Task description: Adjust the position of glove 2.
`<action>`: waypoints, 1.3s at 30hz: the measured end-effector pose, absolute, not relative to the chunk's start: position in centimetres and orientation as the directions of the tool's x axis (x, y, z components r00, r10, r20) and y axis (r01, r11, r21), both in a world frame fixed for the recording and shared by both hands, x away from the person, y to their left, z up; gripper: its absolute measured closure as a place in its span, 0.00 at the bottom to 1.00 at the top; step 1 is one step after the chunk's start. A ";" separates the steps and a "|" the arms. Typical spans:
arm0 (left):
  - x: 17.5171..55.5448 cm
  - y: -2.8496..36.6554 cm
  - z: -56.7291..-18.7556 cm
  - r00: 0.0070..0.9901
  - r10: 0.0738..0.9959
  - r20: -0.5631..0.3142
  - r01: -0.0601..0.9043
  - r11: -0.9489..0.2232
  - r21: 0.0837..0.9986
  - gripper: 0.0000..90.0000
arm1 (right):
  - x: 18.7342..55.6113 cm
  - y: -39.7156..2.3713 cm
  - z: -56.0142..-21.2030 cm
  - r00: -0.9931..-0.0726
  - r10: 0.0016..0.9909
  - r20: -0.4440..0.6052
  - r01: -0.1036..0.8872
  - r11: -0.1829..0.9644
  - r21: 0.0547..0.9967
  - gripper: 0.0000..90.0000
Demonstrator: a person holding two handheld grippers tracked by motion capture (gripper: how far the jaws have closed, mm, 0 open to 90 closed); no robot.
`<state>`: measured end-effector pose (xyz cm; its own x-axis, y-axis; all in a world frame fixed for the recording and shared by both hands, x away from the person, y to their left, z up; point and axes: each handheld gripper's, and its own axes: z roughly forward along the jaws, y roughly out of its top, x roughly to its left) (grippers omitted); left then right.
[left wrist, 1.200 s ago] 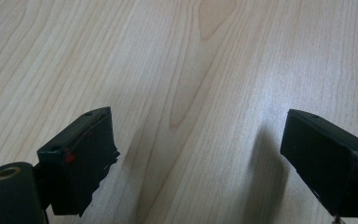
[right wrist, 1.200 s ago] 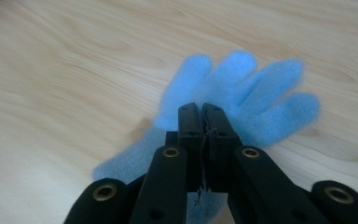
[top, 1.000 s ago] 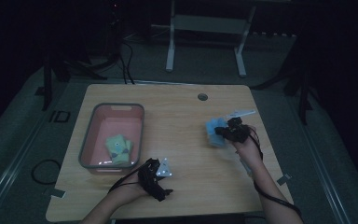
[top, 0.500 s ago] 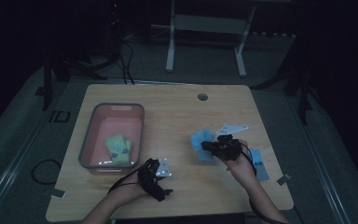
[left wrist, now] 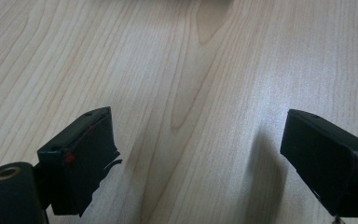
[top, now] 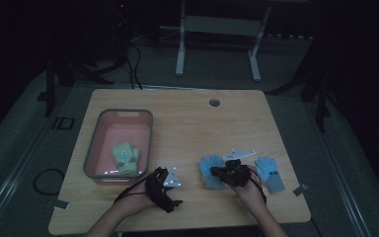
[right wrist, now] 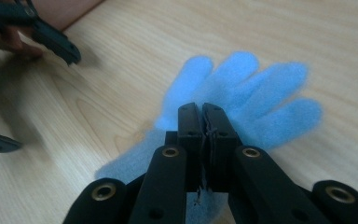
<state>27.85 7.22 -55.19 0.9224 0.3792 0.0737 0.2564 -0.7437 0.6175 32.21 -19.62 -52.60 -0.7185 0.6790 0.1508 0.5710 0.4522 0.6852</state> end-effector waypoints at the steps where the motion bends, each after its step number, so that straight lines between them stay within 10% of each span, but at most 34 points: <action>1: 27.8 7.3 -55.2 0.923 0.378 0.074 0.255 -0.743 0.619 0.11 | 32.2 -19.6 -52.8 -0.718 0.679 0.150 0.575 0.458 0.678 0.96; 19: 27.8 7.5 -55.4 0.921 0.380 0.085 0.249 -0.742 0.623 0.12 | 32.3 -20.0 -53.6 -0.746 0.657 0.109 0.546 0.510 0.665 0.80; 39: 27.8 7.3 -55.4 0.925 0.368 0.092 0.239 -0.752 0.614 0.11 | 32.5 -33.1 -50.9 -0.609 0.792 0.041 0.571 0.401 0.716 0.73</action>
